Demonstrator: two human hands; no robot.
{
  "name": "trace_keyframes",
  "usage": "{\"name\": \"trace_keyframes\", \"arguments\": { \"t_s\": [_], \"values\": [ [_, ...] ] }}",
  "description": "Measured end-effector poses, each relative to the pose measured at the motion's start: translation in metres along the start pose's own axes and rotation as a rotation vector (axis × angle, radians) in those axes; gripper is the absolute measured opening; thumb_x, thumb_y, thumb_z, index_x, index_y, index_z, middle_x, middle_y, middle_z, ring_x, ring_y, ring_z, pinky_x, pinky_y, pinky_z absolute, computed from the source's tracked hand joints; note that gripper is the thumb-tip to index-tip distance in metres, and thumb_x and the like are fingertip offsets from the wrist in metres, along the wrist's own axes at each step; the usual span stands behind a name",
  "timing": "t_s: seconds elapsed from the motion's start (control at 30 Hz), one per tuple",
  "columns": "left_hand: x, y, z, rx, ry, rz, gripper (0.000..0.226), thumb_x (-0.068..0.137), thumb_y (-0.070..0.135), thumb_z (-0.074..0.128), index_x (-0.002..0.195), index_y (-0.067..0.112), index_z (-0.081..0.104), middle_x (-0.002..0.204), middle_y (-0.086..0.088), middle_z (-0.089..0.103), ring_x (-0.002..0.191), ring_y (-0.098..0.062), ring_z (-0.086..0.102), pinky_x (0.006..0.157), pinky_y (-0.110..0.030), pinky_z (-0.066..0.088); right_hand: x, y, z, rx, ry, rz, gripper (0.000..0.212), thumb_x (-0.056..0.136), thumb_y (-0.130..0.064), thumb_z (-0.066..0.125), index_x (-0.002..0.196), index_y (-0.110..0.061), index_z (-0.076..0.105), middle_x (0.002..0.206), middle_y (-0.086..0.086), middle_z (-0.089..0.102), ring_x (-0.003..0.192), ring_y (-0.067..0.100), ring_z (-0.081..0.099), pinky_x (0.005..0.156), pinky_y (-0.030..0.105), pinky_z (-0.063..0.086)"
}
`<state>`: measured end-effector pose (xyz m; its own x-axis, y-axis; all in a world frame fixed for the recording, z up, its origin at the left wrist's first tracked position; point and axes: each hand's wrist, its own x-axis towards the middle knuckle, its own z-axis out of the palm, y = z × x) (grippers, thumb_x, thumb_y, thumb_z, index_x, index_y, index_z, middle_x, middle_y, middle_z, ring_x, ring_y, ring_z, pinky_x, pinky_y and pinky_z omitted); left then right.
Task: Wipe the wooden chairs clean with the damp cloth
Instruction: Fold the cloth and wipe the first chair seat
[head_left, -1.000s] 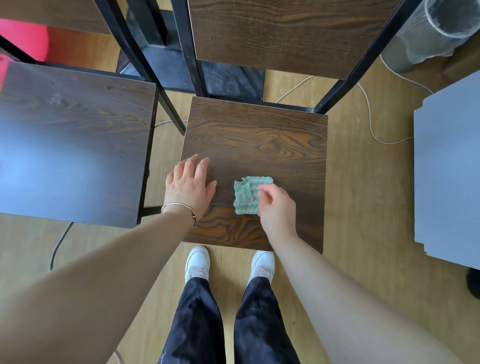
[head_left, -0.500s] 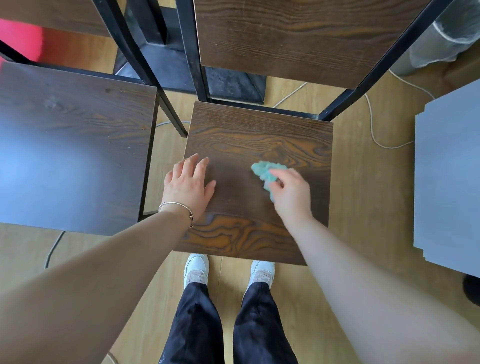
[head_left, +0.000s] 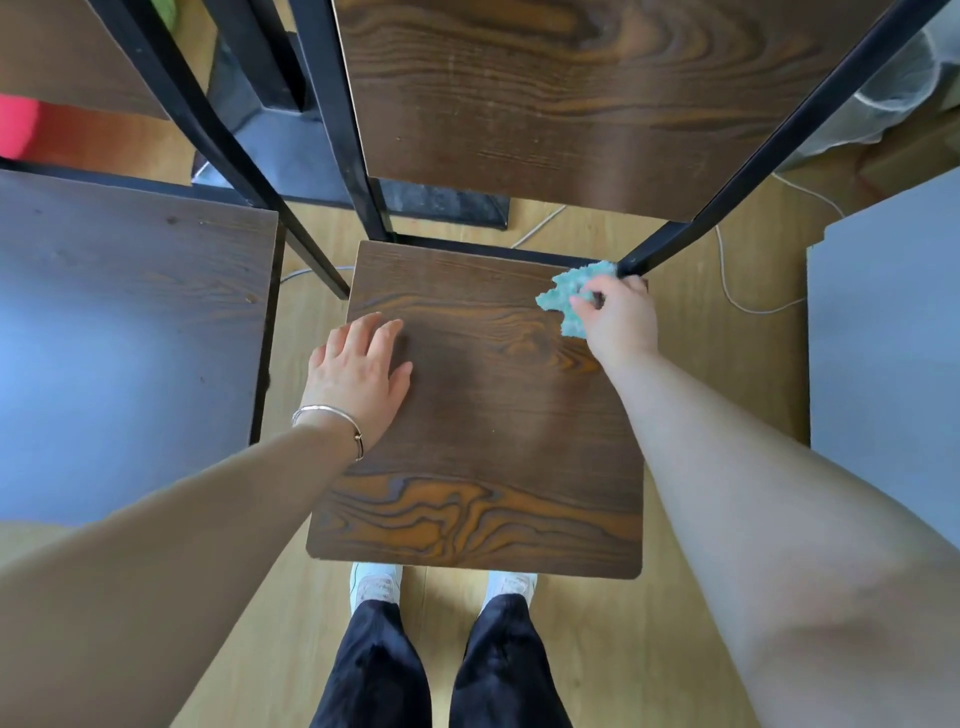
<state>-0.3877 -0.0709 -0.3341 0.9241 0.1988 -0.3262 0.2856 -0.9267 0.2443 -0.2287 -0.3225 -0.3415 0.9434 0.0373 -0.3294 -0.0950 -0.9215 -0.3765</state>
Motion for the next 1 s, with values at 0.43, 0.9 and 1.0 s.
{"name": "trace_keyframes", "arguments": {
  "t_s": [0.43,0.9,1.0],
  "values": [
    [-0.025,-0.004,0.001,0.099,-0.043,0.084,0.051,0.095,0.041,0.044,0.142,0.022,0.035,0.142,-0.004,0.040,0.124,-0.032,0.038,0.098,-0.045,0.035,-0.114,-0.020,0.068,0.045,-0.087,-0.319,0.015,0.091,-0.012,0.063,0.104,-0.017,0.070,0.114,-0.002,0.058,0.099,0.018,0.061,0.085,0.030,0.055],
    [-0.097,-0.021,0.023,0.085,-0.062,0.093,0.051,0.093,0.038,0.046,0.140,0.020,0.038,0.139,-0.006,0.043,0.124,-0.033,0.039,0.098,-0.047,0.038,-0.308,-0.019,0.150,0.133,-0.512,-0.586,0.021,0.086,0.000,0.056,0.100,-0.010,0.069,0.104,0.004,0.059,0.093,0.025,0.057,0.075,0.038,0.051],
    [-0.107,-0.023,0.024,0.078,-0.045,0.062,0.050,0.094,0.038,0.047,0.140,0.019,0.038,0.140,-0.006,0.043,0.124,-0.033,0.039,0.099,-0.048,0.038,-0.315,-0.001,0.125,0.250,-0.398,-0.445,0.020,0.089,-0.002,0.054,0.096,-0.009,0.070,0.100,0.001,0.059,0.085,0.019,0.058,0.072,0.026,0.047]
  ]
}}
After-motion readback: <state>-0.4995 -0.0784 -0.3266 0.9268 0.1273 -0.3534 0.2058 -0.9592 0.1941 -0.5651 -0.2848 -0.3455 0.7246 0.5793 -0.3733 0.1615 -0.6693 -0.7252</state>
